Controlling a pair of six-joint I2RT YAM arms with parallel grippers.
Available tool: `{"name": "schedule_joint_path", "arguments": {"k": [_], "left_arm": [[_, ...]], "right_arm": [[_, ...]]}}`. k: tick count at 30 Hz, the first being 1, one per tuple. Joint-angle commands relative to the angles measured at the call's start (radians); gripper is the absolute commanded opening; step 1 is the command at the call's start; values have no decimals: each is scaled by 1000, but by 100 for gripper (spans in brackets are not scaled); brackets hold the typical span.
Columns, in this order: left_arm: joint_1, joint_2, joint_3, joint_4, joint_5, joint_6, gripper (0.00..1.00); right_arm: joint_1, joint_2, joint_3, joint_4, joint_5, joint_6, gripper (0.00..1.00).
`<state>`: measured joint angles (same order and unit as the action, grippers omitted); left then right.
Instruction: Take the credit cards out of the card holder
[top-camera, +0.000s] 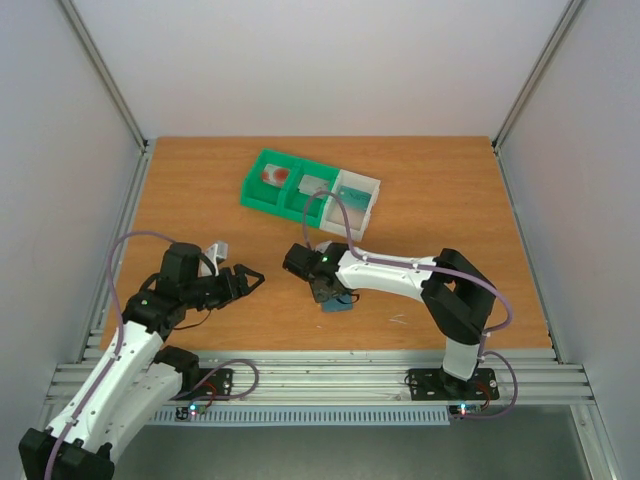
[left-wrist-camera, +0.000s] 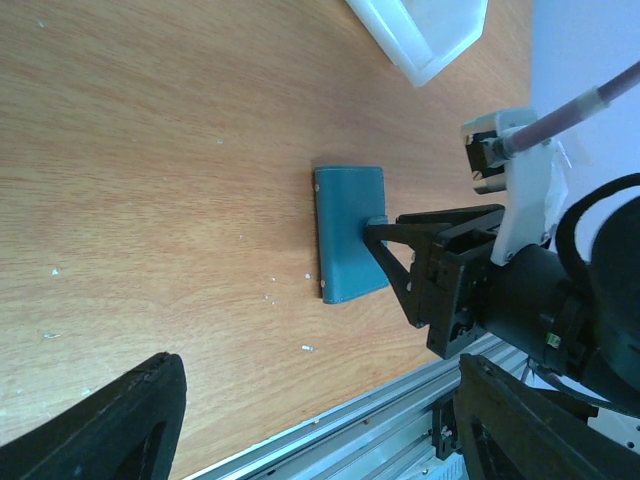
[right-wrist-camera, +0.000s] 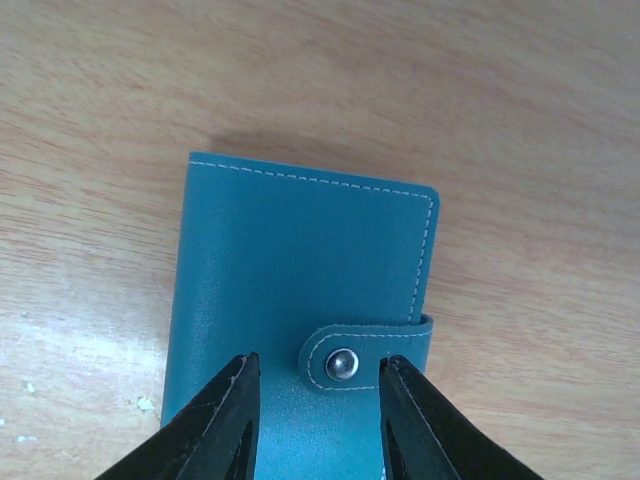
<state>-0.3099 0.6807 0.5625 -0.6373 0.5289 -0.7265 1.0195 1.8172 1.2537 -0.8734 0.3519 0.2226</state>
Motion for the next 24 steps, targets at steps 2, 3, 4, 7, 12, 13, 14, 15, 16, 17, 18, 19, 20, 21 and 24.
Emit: {"name": "schedule_joint_path", "arguments": {"k": [2,3,4,7,12,13,14,15,16,17,18,19,20,21,24], "left_arm": [[-3,-5,-14,49,4,-1,74],[-3,-6,-16,48,3,-1,74],[-5,-8,-18,49,1,-1,74],[-3,-6,-22,54,2,-6,74],[-4,-8,-14,44,-1,-6,74],[-4,-9,-11,41,-2,-4,74],[-4,-10,-12,42,-4,-2,74],[-4,-12,-12,41,-5,-2,74],[-4,-13,-13,41,-6,-3,74],[-4,-13,-12,40,-6,-4,74],[-4,-12,-11,38,-5,-4,74],[-6,-13,-11,36,-6,-4,74],[-4,-14,-11,36,-5,-4,73],[-4,-16,-8,33,-2,-4,73],[-5,-34,-2,20,-7,-7,72]], "right_arm": [[-15,43,-20,4,13,-3,37],[-19,49,-28,10,8,-3,37],[-23,58,-33,14,6,-2,38],[-31,88,-41,17,15,7,40],[-36,109,-65,30,22,20,31],[-37,107,-72,37,22,21,28],[-38,105,-78,41,20,21,25],[-39,104,-83,45,19,22,22],[-41,103,-88,51,17,23,19],[-45,102,-92,56,17,23,17],[-47,104,-97,62,16,23,15],[-52,103,-102,68,14,23,13],[-54,103,-106,72,13,24,11],[-56,100,-112,77,13,23,10],[-56,85,-127,92,23,27,4]]}}
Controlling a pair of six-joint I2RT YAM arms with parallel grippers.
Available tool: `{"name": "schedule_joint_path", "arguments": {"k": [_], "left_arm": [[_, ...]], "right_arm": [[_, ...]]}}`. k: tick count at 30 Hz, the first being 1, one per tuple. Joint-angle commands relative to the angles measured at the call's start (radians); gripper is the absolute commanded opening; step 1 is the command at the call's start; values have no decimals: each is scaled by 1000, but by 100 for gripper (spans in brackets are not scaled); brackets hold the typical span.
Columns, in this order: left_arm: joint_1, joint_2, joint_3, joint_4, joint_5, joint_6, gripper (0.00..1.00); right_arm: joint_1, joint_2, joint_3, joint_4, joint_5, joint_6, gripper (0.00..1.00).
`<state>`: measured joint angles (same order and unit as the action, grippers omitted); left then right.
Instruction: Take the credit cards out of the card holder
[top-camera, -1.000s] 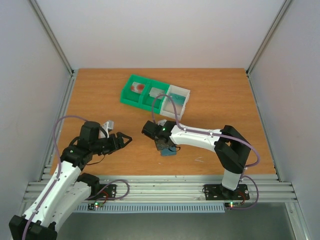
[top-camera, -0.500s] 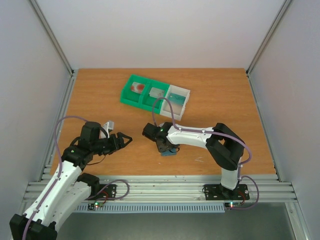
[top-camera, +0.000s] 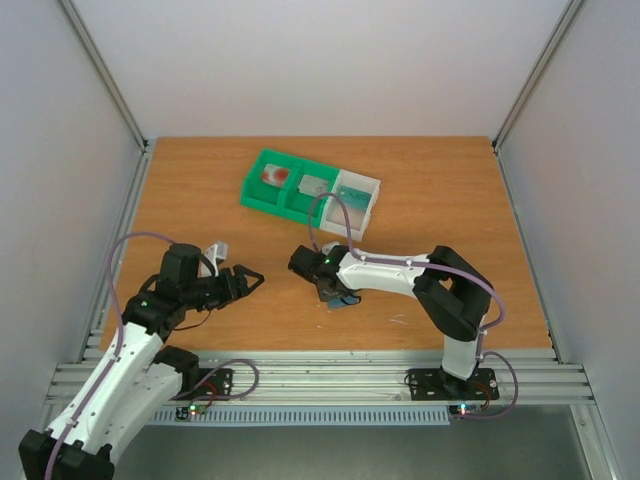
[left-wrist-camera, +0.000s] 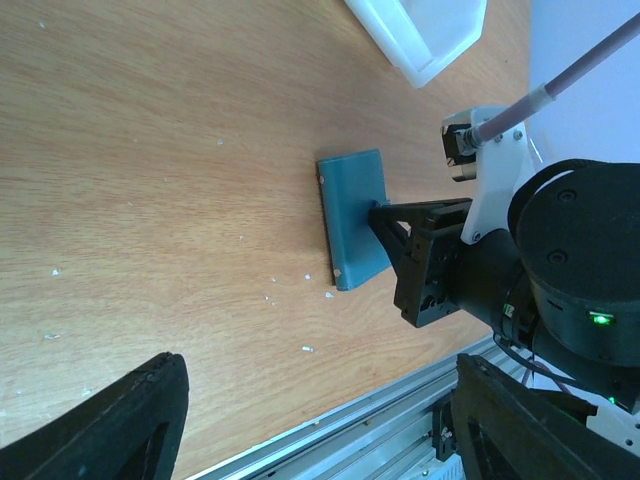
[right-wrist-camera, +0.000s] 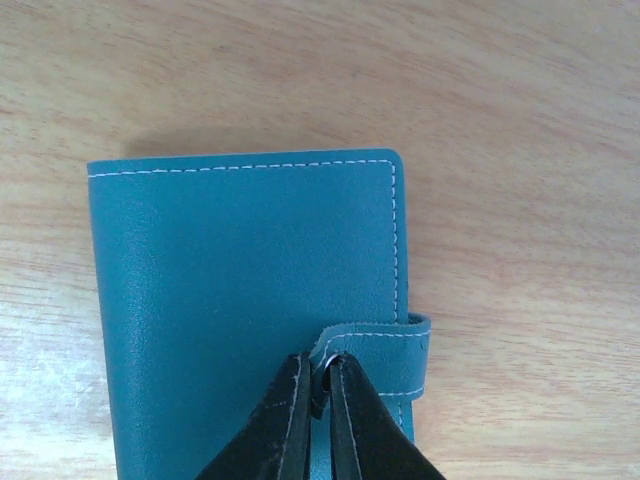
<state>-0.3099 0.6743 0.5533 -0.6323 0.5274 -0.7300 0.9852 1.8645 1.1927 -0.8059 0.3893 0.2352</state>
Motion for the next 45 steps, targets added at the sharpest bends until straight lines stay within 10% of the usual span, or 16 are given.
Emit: {"name": "schedule_joint_path", "arguments": {"k": [1,22,45], "left_arm": [[-5,-33,8,9,-12,-5,72],[-5,87,-81,132,13,-19,71],[-21,326,-185,459,118,-96,71]], "right_arm": [[-22,27,-73,35,-16,13,2],[-19,-181,-145,270,-445,14,1],[-19,-344,-277,497,-564,0,1]]}}
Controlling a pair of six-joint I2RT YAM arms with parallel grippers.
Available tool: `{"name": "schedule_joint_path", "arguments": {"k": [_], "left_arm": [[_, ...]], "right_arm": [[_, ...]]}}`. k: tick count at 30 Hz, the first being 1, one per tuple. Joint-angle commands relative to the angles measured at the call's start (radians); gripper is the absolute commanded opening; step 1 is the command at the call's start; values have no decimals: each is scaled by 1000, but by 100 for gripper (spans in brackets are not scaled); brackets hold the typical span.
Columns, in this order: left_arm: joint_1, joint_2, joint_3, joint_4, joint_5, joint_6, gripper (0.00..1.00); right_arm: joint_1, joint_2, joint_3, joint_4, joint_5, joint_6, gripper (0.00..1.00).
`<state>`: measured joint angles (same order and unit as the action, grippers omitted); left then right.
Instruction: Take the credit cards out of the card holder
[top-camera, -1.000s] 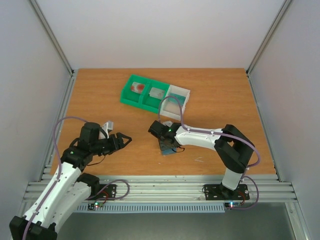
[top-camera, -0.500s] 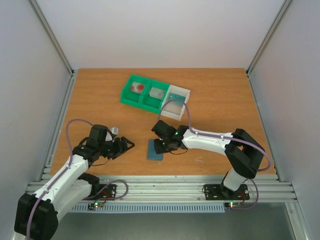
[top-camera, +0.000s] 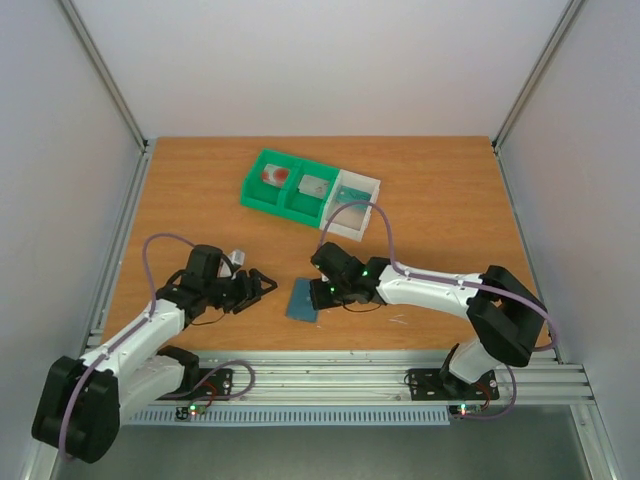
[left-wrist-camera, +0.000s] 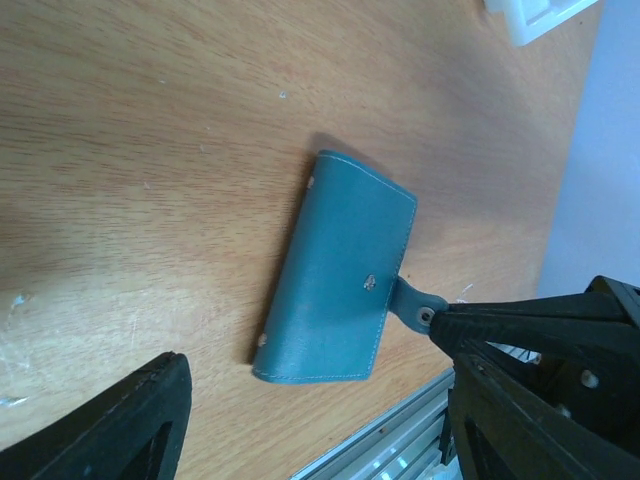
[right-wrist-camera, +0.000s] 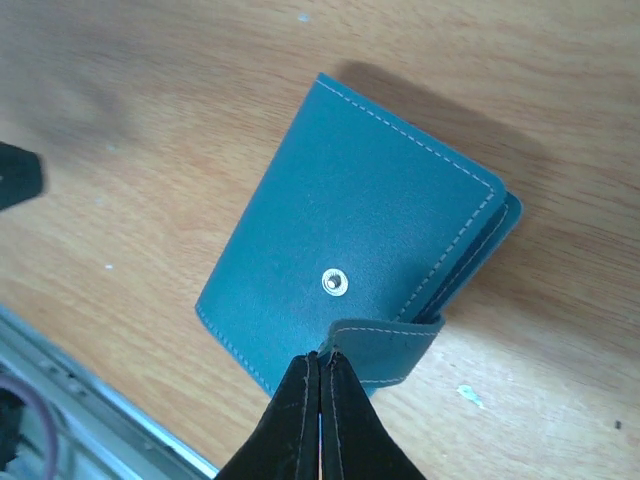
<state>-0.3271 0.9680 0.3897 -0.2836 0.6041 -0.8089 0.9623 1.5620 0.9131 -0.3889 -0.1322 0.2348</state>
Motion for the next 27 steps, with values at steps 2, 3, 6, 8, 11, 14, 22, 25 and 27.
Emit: {"name": "schedule_joint_path", "arguments": {"k": [2,3,6,8,11,14,22,25,27], "left_arm": [[-4,39,-24,114,38,-14,71],[-4,40,-26,114,35,-9,71],[-5,41,-38,128,33,-8,72],[-4,44,-45,147,43,-11,72],[-4,46,-50,157,54,-12,72],[-4,41,-54,157,56,-5,74],[-5,41,-60,168,74,12,75],[-4,46,-63,167,69,20,76],[-4,56,-63,168,68,28,76]], "right_arm": [[4,-56,9,92,-58,1,1],[4,-63,12,97,-64,0,1],[4,-82,23,109,-81,2,1],[4,-92,27,117,-92,7,1],[4,-96,31,133,-104,11,1],[3,-93,37,157,-119,15,1],[1,-61,75,205,-158,50,1],[0,-54,81,204,-158,49,1],[-1,-50,82,198,-154,50,1]]}}
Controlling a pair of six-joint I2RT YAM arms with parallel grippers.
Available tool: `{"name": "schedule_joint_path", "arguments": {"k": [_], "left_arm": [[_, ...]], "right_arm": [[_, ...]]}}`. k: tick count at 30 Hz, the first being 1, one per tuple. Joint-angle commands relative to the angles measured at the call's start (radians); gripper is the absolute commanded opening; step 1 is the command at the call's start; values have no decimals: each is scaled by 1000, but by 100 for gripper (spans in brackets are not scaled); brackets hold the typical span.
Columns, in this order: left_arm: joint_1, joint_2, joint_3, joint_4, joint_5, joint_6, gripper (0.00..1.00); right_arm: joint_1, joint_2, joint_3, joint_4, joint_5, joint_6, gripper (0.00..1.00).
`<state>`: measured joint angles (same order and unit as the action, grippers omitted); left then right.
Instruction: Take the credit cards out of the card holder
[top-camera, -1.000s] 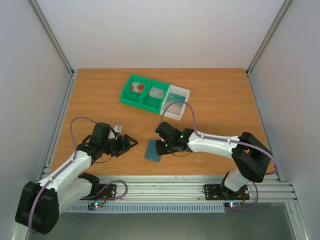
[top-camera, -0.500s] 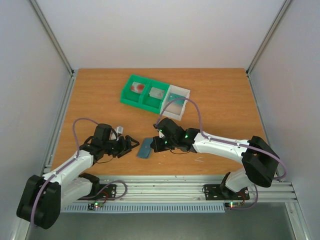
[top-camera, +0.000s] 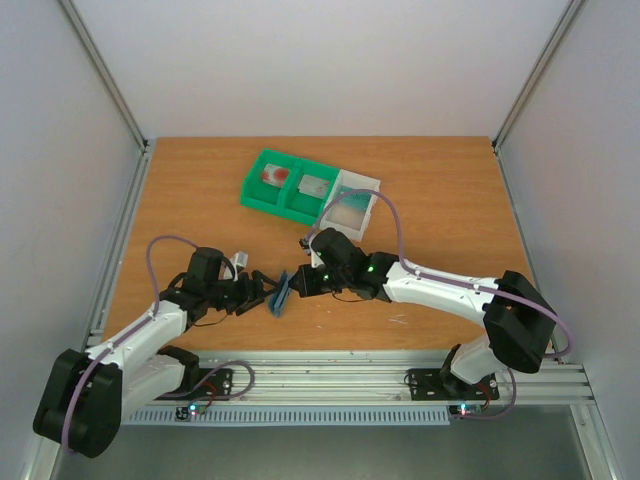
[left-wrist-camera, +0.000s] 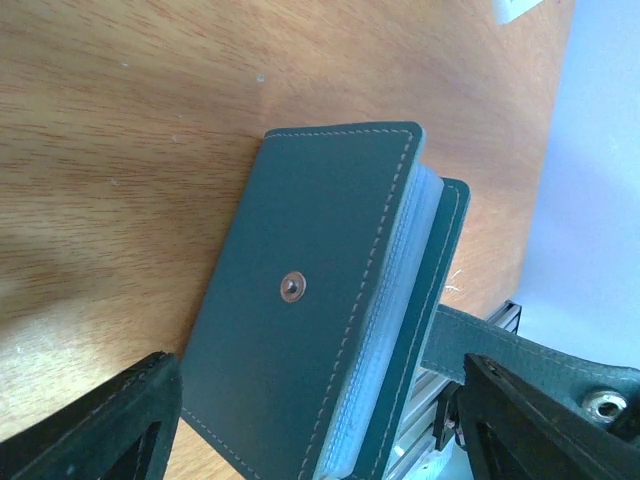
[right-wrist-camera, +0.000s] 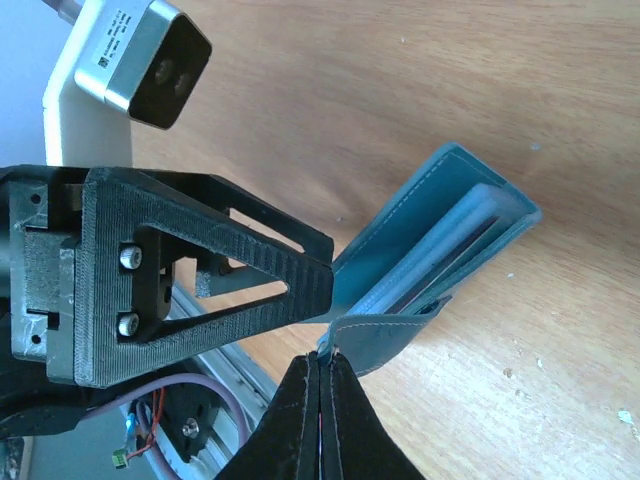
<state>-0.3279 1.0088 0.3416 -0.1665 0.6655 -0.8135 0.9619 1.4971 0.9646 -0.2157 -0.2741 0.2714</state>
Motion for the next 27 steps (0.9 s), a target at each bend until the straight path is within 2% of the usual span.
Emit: {"name": "schedule_joint_path", "arguments": {"k": [1,7,15,21,25,27], "left_arm": [[-4,20,-15,48,3,37,76],[-4,73,-10,38,-19,68,74],[-3,81,-9,36,-25,74,65],[-4,88,-7,15,-37,86,45],[-3,82,-4,0,-43,91,41],[-4,75,-6,1,-40,90,31]], "right_arm": [[-3,14,26,24,-12,15,1],[-12,2,-14,16,-4,20,1],[-34,-24,-49,-2,5,13,1],[-49,-35,-81,-15,17,11,1],[-59,-40,-108,-31,37,5,1],[-66,-40,-119,-45,47,1,1]]}}
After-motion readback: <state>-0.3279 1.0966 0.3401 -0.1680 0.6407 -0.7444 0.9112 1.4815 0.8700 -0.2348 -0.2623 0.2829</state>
